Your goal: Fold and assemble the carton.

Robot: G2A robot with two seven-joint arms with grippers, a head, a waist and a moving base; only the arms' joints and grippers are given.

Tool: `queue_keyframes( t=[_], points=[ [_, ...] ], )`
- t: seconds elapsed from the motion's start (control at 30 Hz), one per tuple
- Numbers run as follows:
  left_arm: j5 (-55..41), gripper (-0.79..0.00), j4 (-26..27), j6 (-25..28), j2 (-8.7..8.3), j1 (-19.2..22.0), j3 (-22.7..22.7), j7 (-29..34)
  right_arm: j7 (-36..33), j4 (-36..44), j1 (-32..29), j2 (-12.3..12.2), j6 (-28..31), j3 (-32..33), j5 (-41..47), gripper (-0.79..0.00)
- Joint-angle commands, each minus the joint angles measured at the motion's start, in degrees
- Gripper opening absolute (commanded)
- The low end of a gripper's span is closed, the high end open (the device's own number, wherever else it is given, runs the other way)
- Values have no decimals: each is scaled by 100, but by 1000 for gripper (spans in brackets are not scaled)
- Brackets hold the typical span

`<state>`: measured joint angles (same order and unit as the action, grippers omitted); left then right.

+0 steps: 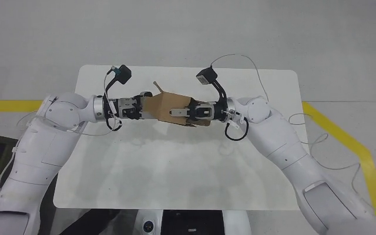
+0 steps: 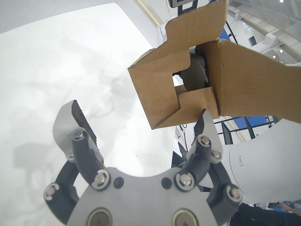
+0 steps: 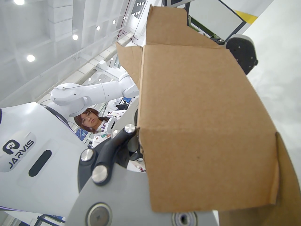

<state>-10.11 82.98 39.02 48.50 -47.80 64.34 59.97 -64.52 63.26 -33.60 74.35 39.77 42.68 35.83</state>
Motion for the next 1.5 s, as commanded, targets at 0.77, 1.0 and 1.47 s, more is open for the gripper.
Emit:
queue_keyframes(
  t=[0.77, 1.0, 1.47],
  points=[
    [18, 0, -336, -238, -13, 116, 358, -591, -79, 147, -76, -121, -79, -137, 100, -785],
    [-73, 0, -487, -336, 17, 211, 341, -663, -300, 285, -57, -74, -300, -390, 220, -785],
    [-255, 0, -412, -167, 23, 228, 282, -172, 11, -45, 112, 11, 11, -450, 323, -785]
  ],
)
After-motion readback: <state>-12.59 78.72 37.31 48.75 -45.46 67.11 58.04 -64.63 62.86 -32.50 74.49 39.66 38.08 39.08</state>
